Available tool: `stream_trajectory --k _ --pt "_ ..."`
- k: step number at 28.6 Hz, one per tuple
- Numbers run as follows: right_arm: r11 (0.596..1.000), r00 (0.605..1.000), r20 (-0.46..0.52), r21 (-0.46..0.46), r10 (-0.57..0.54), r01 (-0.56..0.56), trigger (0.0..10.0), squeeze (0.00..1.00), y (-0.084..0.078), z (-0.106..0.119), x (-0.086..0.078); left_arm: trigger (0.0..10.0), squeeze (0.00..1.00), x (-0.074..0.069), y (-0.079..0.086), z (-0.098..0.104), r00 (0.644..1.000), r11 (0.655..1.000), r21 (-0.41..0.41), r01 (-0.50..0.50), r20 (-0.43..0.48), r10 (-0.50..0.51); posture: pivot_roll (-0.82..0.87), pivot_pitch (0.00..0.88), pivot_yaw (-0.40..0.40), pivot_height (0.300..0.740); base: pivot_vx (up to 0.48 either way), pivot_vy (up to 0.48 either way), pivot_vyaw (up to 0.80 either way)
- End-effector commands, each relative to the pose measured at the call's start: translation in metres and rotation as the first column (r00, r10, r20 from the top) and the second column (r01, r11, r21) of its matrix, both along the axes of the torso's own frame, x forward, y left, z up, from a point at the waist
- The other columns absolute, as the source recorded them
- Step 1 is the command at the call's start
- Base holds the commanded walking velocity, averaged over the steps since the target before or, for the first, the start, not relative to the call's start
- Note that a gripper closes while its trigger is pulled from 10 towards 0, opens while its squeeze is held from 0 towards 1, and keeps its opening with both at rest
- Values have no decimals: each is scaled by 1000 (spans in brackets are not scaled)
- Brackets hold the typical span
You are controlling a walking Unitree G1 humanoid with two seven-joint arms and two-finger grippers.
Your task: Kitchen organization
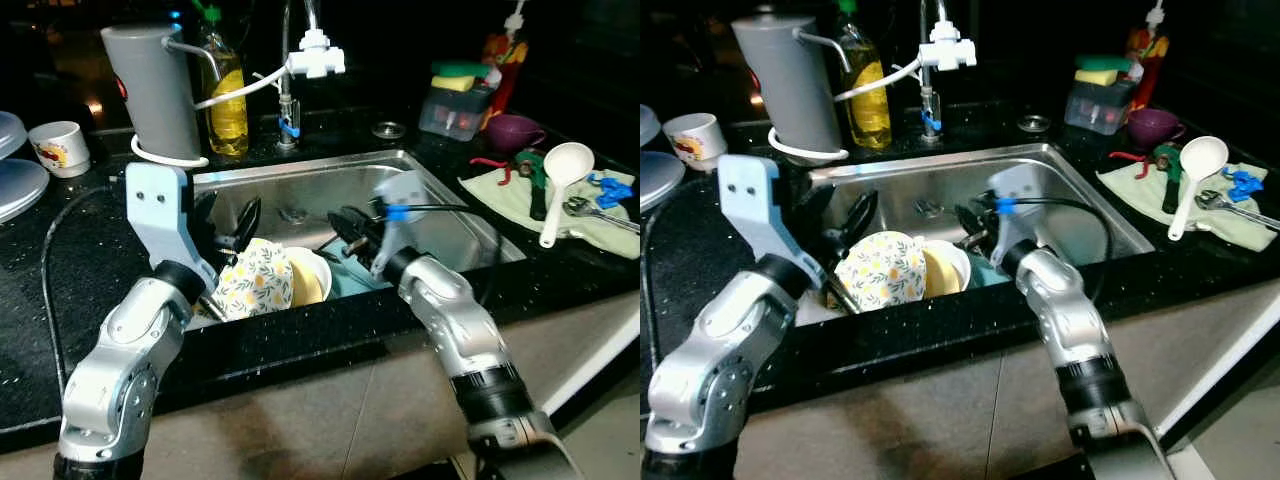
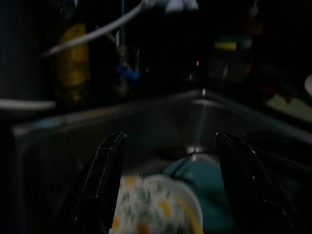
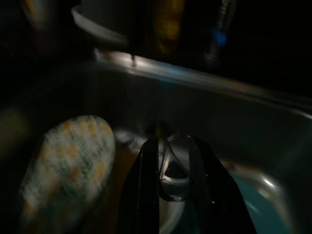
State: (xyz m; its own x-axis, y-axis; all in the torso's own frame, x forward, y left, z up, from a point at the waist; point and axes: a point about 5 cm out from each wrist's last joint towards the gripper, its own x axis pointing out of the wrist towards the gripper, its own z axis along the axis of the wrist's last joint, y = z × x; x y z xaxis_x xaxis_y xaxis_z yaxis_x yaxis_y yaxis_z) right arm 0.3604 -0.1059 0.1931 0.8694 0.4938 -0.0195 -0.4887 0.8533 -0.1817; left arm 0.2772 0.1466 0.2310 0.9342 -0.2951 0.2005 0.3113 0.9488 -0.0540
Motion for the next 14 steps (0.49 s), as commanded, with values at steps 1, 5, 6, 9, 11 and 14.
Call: stream_trajectory --k 1,5,6,9,11,14 --pt "996 999 -21 -81 -29 27 10000 0 3 -4 4 10000 0 1 2 -11 998 999 42 -8 -59 11 70 0 -34 740 0 0 0" --pt "981 997 -44 -189 -62 52 10000 0 9 -10 7 10000 0 0 6 -23 993 997 69 -26 -117 34 72 0 -36 740 0 0 0" --pt "974 996 -55 -220 -65 51 10000 0 11 -12 8 10000 0 -1 7 -26 990 997 75 -31 -132 41 72 0 -36 740 0 0 0" --pt "952 993 -56 -293 -106 85 10000 0 13 -19 10 10000 0 -2 10 -28 988 996 75 -45 -144 55 75 0 -38 740 0 0 0" --pt "932 986 -52 -338 -159 132 10000 0 13 -25 12 10000 0 -2 11 -28 987 996 71 -55 -145 65 74 0 -38 740 0 0 0" --pt "949 987 -81 -297 -136 106 10000 984 17 -27 11 10000 0 -2 11 -28 987 996 72 -57 -144 67 74 0 -38 740 0 0 0"
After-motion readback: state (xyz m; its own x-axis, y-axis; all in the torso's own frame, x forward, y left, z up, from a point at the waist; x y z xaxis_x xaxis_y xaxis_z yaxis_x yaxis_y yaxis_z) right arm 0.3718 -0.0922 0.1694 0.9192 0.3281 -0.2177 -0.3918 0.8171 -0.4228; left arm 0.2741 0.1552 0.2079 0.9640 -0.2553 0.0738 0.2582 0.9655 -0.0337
